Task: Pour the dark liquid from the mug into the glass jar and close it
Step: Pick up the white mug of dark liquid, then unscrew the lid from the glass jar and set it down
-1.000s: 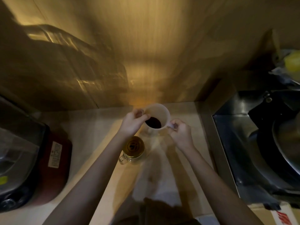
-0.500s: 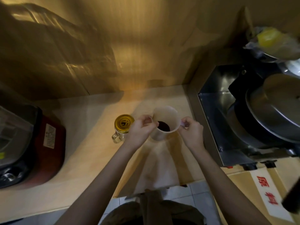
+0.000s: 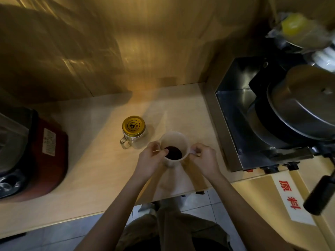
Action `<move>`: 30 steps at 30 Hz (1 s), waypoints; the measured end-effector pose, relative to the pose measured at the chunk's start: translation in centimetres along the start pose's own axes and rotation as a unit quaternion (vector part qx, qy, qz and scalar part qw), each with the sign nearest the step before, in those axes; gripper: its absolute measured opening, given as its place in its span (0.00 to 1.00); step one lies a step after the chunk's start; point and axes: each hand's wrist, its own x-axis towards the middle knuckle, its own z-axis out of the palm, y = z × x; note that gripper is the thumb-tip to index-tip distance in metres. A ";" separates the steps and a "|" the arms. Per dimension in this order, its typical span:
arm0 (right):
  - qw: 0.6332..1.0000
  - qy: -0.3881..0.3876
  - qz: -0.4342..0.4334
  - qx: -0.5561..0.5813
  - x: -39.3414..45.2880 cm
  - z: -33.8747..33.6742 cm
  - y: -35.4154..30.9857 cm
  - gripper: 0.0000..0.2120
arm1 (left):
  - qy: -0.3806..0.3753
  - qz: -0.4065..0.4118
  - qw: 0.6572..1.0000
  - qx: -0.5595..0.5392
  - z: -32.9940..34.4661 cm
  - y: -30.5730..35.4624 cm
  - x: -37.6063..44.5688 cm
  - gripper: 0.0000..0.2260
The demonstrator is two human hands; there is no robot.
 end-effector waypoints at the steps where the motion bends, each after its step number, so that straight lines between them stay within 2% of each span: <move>1: 1.000 -0.008 0.002 0.004 -0.1 0.0 -0.1 0.08 | -0.002 0.000 1.000 0.001 -0.1 0.0 -0.1 0.20; 6: 0.999 -0.042 -0.006 0.004 -0.1 0.4 -0.1 0.02 | 0.002 -0.006 1.000 -0.002 -0.5 -0.3 -0.1 0.17; 10: 0.994 -0.110 -0.002 0.027 0.0 0.0 -0.6 0.12 | 0.001 -0.001 1.000 0.004 -0.9 -0.2 -0.2 0.17; 13: 0.986 -0.154 0.031 0.058 0.6 -0.7 -0.9 0.11 | 0.009 0.009 1.000 -0.006 -1.5 0.3 -0.2 0.22; 15: 0.986 -0.151 0.053 0.049 1.4 -1.2 -1.3 0.14 | 0.012 0.013 1.000 -0.009 -2.0 0.6 -0.4 0.23; 17: 0.990 -0.115 0.055 0.058 2.4 -1.8 -2.2 0.15 | 0.021 0.027 0.999 -0.006 -2.8 0.6 -0.6 0.20; 20: 0.995 -0.084 0.006 0.049 3.9 -2.0 -4.6 0.09 | 0.096 0.082 0.992 0.011 -4.5 0.2 -0.9 0.15; 23: 0.994 -0.089 -0.058 0.028 5.2 -0.8 -7.3 0.16 | 0.220 0.101 0.970 0.004 -5.8 -0.3 -0.8 0.14; 26: 0.984 -0.120 -0.134 -0.012 6.0 1.1 -10.0 0.25 | 0.273 0.102 0.953 0.084 -6.9 -1.3 0.5 0.26; 28: 0.972 -0.155 -0.166 -0.064 6.5 2.5 -11.6 0.31 | 0.246 0.095 0.954 0.142 -7.4 -2.1 1.9 0.36; 30: 0.954 -0.163 -0.203 -0.146 6.9 4.1 -12.9 0.36 | 0.194 0.085 0.965 0.156 -7.6 -2.6 3.3 0.44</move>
